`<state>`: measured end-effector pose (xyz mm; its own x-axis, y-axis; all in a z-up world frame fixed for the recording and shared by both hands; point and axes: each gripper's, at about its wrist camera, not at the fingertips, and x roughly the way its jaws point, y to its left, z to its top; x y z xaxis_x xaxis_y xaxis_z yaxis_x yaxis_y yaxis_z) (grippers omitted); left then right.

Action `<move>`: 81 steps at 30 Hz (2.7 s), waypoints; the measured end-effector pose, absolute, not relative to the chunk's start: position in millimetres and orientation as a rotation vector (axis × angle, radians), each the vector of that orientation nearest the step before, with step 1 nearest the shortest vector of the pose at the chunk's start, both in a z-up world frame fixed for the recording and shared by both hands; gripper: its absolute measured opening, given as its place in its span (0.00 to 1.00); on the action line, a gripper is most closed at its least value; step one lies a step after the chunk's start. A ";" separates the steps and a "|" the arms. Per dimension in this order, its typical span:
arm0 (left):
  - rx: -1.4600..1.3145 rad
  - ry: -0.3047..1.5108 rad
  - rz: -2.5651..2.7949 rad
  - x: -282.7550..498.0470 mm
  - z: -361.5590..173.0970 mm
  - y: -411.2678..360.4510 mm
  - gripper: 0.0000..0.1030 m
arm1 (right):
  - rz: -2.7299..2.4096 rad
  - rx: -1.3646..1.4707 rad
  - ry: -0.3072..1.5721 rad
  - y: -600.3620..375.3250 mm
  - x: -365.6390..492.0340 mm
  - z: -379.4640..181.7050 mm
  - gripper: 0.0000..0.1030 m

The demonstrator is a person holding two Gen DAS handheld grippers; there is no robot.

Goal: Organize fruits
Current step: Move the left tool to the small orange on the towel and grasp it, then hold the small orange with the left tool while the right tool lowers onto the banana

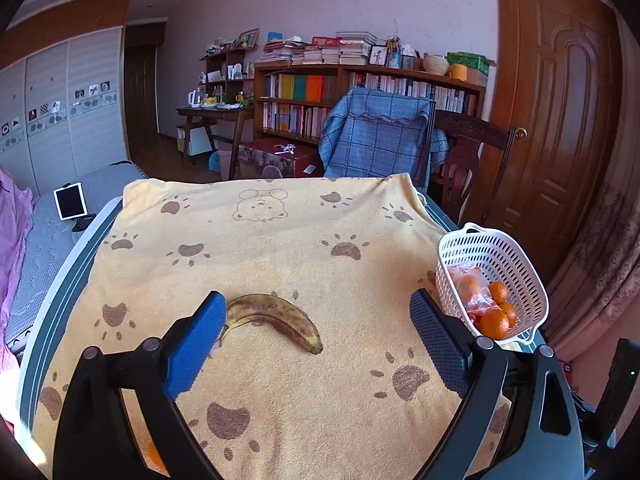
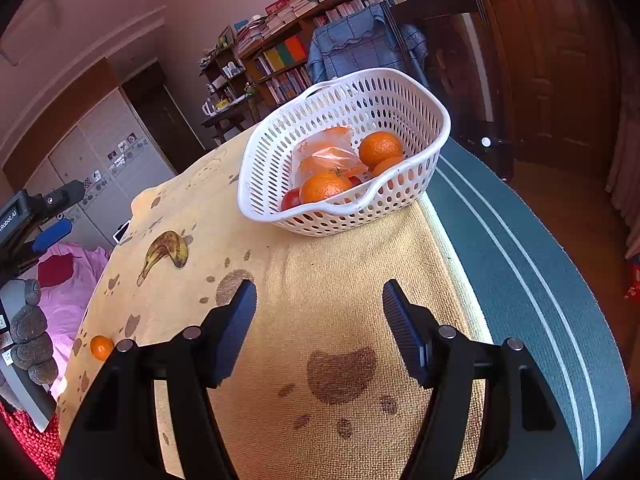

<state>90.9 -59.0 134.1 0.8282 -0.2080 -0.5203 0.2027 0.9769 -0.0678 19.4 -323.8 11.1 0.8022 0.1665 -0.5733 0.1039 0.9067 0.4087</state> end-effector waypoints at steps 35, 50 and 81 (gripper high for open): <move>-0.115 0.824 0.017 58.4 23.3 54.4 0.62 | -0.028 0.412 0.661 -323.0 21.5 8.3 0.65; -0.154 0.792 -0.014 57.8 31.3 44.0 0.45 | -0.039 0.387 0.672 -318.4 24.9 7.0 0.65; -0.219 0.752 -0.027 76.5 20.4 37.2 0.45 | 0.185 0.064 0.789 -249.8 58.4 36.2 0.65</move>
